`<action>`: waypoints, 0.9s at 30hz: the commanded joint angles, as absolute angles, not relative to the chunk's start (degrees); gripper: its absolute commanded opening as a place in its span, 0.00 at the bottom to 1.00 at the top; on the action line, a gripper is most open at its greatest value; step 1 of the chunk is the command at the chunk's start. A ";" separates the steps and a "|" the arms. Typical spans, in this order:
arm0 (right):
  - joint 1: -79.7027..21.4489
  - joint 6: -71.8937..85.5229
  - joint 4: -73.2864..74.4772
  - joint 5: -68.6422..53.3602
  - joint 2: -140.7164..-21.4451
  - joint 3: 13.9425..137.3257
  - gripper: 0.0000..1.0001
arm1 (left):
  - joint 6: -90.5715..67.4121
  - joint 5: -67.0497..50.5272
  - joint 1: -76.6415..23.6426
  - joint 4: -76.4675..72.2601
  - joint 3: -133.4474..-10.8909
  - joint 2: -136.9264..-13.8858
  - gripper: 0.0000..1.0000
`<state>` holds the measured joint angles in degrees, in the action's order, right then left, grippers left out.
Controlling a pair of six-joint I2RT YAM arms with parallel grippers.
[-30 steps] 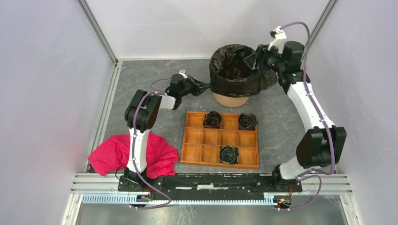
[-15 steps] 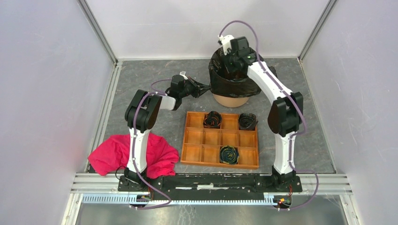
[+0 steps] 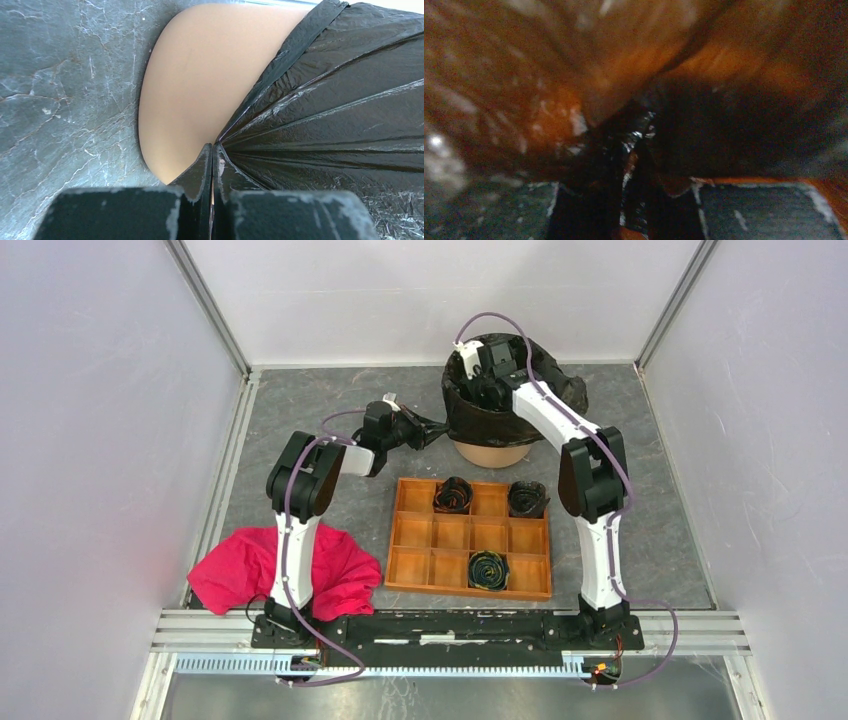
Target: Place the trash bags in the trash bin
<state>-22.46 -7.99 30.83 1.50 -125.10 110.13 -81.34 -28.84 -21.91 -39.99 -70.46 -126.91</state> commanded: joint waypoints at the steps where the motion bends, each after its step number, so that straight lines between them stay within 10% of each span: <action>1: -22.52 -4.22 24.88 -10.44 -126.22 109.99 0.25 | -79.90 -29.35 -22.17 -43.08 -69.87 -127.44 0.02; 6: -22.46 -1.83 18.11 -15.87 -121.69 104.51 0.27 | -80.07 -29.44 -22.16 -43.18 -70.13 -127.40 0.02; 15: -22.04 -9.35 28.56 26.80 -119.55 108.04 0.32 | -79.72 -29.55 -22.23 -43.08 -69.70 -127.03 0.02; 27: -21.87 -10.59 30.80 17.33 -128.27 112.48 0.36 | -78.88 -29.48 -22.28 -41.06 -70.92 -126.66 0.02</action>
